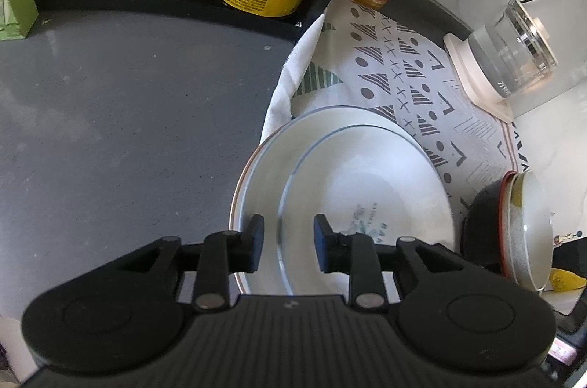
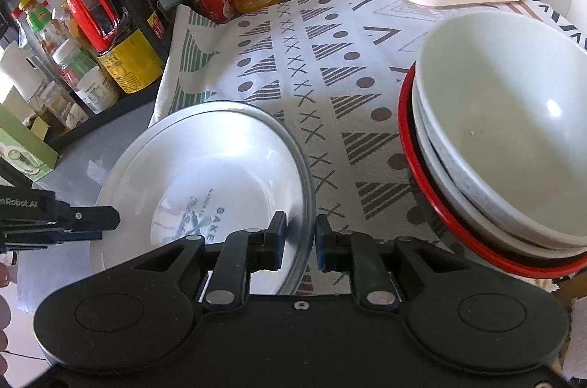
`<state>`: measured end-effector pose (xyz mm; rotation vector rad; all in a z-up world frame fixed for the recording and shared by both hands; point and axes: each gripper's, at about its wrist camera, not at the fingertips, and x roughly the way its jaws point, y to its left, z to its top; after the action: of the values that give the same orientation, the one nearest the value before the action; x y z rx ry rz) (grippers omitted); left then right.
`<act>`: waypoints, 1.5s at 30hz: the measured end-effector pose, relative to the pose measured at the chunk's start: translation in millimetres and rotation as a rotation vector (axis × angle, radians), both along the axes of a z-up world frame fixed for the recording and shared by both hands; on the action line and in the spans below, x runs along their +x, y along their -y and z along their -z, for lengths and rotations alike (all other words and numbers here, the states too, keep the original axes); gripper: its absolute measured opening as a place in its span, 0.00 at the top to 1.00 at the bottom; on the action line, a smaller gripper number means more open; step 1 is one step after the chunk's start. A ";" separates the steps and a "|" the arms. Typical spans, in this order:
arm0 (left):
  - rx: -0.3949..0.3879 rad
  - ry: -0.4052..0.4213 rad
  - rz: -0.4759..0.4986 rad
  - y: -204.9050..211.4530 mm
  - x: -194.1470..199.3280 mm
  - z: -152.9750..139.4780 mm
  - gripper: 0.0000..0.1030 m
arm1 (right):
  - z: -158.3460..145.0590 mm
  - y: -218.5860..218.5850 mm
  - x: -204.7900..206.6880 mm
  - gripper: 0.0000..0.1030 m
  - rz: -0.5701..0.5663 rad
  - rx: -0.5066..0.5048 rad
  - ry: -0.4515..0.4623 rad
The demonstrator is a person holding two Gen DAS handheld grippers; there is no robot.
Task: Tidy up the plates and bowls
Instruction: 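Open the right gripper to release the 'Bakery' plate, then withdraw the right gripper from the plate stack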
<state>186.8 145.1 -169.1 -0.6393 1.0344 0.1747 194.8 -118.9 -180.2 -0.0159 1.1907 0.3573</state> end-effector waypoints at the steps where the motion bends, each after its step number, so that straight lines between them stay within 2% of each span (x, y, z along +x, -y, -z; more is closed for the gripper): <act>1: -0.002 0.002 -0.001 -1.2 -0.8 -1.0 0.74 | 0.4 -0.9 0.7 0.84 0.000 -0.001 0.001; 4: 0.001 0.005 -0.005 -3.8 -2.0 -4.1 0.74 | 0.5 -3.3 3.1 0.83 0.006 -0.012 -0.010; 8: 0.016 0.008 -0.005 -5.7 -3.4 -9.9 0.73 | -7.9 -5.1 3.8 0.75 0.014 0.000 0.000; 13: 0.025 0.020 -0.004 -7.8 -4.6 -17.2 0.65 | -25.4 -2.9 4.4 0.67 0.028 0.056 0.025; 15: 0.023 0.023 -0.002 -7.2 -4.5 -20.0 0.64 | -34.4 -3.0 3.7 0.58 0.031 0.069 0.049; 17: 0.021 0.029 0.003 -6.5 -3.9 -23.3 0.63 | -44.7 -3.2 1.9 0.43 0.032 0.076 0.086; 18: 0.018 0.034 0.002 -6.0 -3.9 -25.4 0.62 | -50.2 -2.6 1.1 0.40 0.035 0.083 0.103; 20: 0.005 0.047 0.003 -5.6 -3.6 -29.5 0.53 | -58.4 -1.2 -0.5 0.29 0.044 0.096 0.127; 24: 0.026 0.077 0.027 2.7 -0.8 -39.0 0.36 | -72.4 2.3 -3.8 0.16 0.061 0.104 0.181; 26: 0.038 0.097 0.038 7.0 1.0 -43.7 0.21 | -76.9 4.5 -4.3 0.09 0.072 0.099 0.201; 28: 0.050 0.115 0.047 10.2 2.8 -48.2 0.14 | -80.4 7.6 -4.1 0.08 0.084 0.092 0.215; 34: 0.066 0.149 0.087 20.7 12.2 -54.4 0.01 | -91.1 21.8 -5.1 0.06 0.124 0.074 0.263; 38: 0.051 0.154 0.096 27.8 16.7 -56.0 0.00 | -92.9 31.4 -3.8 0.06 0.148 0.051 0.271; 43: 0.055 0.168 0.135 42.9 22.3 -58.8 0.00 | -97.0 45.9 -4.2 0.06 0.177 0.005 0.324; 45: 0.056 0.169 0.144 48.5 25.5 -58.7 0.00 | -97.9 54.5 -2.6 0.06 0.180 0.014 0.325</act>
<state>212.3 96.6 -110.4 -0.5169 0.9051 0.0227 192.2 -173.3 -82.3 0.0435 0.8598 0.1954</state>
